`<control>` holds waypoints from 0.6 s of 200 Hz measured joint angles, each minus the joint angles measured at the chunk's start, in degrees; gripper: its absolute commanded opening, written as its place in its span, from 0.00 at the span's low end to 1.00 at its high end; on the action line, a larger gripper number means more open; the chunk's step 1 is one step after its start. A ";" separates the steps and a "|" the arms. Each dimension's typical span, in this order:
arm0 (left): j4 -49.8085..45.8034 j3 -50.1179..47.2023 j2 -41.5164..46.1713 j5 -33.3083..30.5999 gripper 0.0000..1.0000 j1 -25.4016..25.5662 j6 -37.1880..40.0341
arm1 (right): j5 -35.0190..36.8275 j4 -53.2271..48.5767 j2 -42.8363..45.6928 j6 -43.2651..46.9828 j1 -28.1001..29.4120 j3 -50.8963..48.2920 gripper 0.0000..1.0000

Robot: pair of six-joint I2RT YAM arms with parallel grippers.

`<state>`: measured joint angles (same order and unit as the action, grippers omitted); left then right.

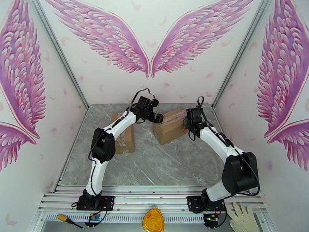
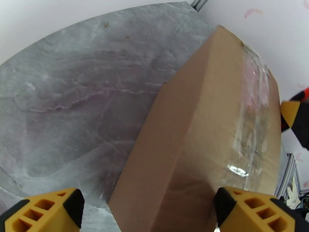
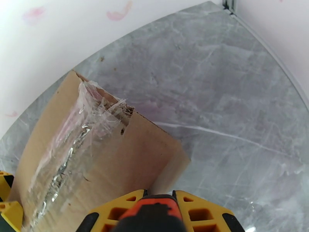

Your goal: Unpack the express box

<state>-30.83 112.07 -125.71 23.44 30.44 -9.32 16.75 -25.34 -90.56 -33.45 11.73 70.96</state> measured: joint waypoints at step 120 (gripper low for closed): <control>12.24 -28.33 18.51 12.81 0.95 11.02 -3.78 | -18.73 7.52 -9.99 13.07 0.74 9.03 0.00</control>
<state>-18.59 83.74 -107.20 36.25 41.45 -13.10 -1.98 -17.82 -100.55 -20.38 12.47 79.99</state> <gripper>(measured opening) 0.943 0.210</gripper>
